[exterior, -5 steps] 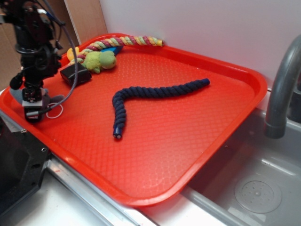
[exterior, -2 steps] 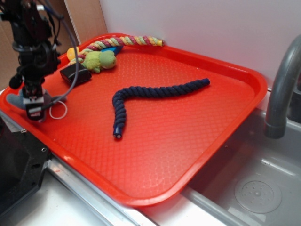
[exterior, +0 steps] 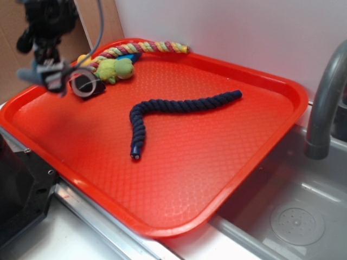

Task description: Grab the gray animal.

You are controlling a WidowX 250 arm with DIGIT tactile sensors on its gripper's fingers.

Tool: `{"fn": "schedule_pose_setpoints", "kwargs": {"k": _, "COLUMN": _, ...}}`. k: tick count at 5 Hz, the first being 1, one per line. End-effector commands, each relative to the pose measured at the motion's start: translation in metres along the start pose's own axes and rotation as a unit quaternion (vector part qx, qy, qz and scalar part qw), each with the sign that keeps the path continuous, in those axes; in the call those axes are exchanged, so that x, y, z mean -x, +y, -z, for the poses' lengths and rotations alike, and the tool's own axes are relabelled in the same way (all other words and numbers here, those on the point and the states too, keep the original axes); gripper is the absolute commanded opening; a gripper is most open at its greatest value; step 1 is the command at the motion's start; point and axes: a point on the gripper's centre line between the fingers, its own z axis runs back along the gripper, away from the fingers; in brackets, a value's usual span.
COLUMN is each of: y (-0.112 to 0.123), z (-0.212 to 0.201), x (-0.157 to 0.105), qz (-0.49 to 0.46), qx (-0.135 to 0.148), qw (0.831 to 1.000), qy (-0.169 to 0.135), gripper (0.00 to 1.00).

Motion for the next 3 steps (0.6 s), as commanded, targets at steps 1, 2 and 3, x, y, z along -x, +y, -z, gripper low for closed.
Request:
{"fn": "schedule_pose_setpoints", "kwargs": {"k": 1, "y": -0.019, "z": -0.073, "x": -0.028, "qz": -0.119, "qx": 0.026, "qw": 0.991, "qy": -0.062, "gripper": 0.0}}
{"fn": "schedule_pose_setpoints", "kwargs": {"k": 2, "y": -0.02, "z": -0.089, "x": -0.021, "qz": -0.188, "qx": 0.081, "qw": 0.972, "qy": -0.118, "gripper": 0.0}}
{"fn": "schedule_pose_setpoints", "kwargs": {"k": 3, "y": -0.025, "z": -0.091, "x": -0.008, "qz": -0.284, "qx": 0.069, "qw": 0.948, "qy": -0.124, "gripper": 0.0}}
